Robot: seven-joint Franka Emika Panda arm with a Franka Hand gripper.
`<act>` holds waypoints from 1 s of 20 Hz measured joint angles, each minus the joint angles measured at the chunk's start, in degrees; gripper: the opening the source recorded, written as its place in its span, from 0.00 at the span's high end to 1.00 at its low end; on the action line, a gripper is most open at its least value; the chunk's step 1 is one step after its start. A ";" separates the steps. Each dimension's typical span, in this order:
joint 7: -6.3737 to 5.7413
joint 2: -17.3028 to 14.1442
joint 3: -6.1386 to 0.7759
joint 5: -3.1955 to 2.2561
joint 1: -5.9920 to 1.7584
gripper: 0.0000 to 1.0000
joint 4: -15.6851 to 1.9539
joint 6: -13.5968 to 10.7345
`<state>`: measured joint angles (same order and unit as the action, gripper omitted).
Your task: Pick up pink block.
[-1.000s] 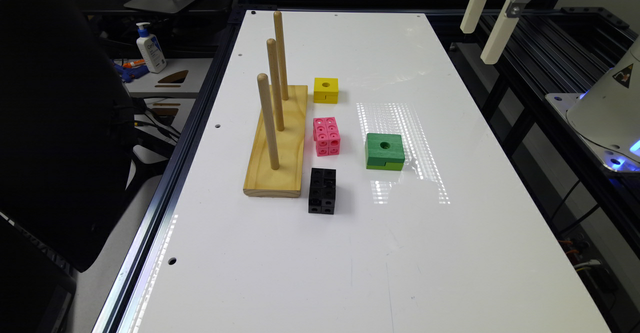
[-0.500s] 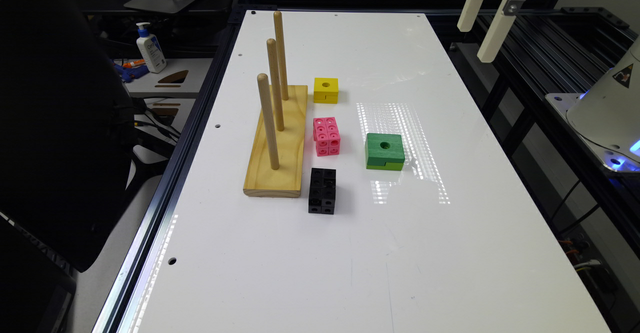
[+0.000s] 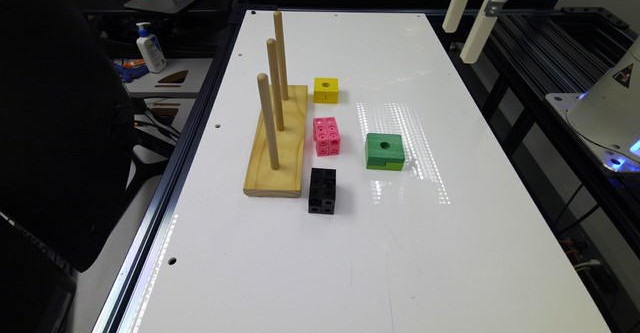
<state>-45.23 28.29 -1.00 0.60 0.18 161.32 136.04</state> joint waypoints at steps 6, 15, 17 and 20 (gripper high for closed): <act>0.00 -4.71 0.00 0.00 -0.01 0.00 -4.08 0.14; 0.00 -10.01 0.00 0.00 -0.01 0.00 -8.73 0.16; 0.00 -10.89 0.00 0.00 -0.02 0.00 -9.50 0.16; 0.00 -11.81 0.00 0.00 -0.01 0.00 -10.41 0.18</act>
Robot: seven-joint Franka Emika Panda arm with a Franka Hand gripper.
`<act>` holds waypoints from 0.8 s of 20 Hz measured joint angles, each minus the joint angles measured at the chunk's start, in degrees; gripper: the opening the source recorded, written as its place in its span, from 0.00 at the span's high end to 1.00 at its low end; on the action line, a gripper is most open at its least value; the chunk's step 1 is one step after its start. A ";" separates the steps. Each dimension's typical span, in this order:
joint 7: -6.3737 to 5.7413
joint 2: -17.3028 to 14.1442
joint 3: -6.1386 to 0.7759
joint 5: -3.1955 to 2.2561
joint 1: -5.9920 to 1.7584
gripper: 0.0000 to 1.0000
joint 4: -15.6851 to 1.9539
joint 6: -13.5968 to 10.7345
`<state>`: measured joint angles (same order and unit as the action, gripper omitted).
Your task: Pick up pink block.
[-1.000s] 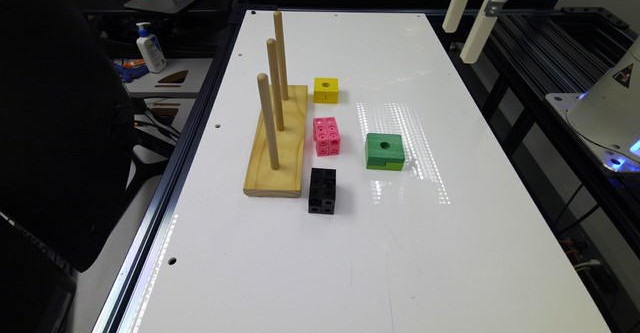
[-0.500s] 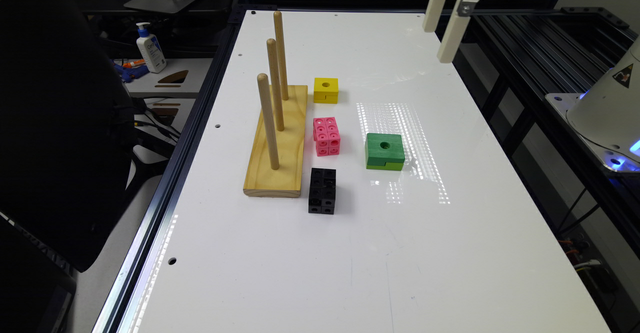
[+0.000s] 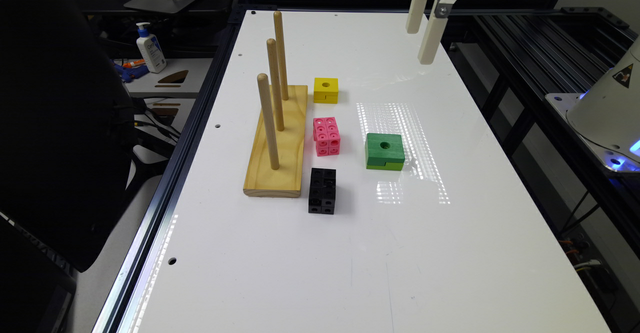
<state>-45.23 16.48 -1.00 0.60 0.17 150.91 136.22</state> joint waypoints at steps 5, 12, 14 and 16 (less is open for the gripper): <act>-0.02 -2.51 -0.08 0.00 0.01 0.00 -2.87 0.01; -0.03 -7.09 -0.16 0.00 0.02 0.00 -6.95 0.01; -0.03 -7.71 -0.17 0.00 0.02 0.00 -7.42 0.01; -0.04 -8.05 -0.19 0.00 0.02 0.00 -7.70 0.01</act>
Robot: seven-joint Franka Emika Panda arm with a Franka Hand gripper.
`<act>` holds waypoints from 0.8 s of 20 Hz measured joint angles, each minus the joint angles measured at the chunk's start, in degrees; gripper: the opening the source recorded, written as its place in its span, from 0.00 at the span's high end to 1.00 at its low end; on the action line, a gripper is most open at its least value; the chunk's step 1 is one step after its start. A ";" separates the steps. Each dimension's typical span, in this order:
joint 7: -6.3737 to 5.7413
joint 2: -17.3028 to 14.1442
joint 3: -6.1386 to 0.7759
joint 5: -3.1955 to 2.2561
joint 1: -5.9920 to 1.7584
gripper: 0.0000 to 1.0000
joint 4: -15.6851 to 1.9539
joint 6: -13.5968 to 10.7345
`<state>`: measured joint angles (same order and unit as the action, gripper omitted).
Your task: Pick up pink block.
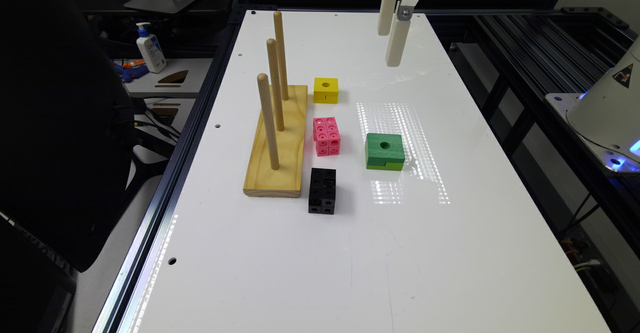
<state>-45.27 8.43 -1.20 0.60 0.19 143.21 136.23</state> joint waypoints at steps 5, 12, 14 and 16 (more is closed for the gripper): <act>-0.02 -0.08 -0.06 0.00 0.00 0.00 -0.24 0.01; -0.80 -2.96 -0.91 0.00 0.00 0.00 -4.08 0.03; -1.09 -4.86 -1.26 0.00 0.00 0.00 -5.95 0.03; -1.13 -6.58 -1.36 0.00 0.00 0.00 -7.52 0.03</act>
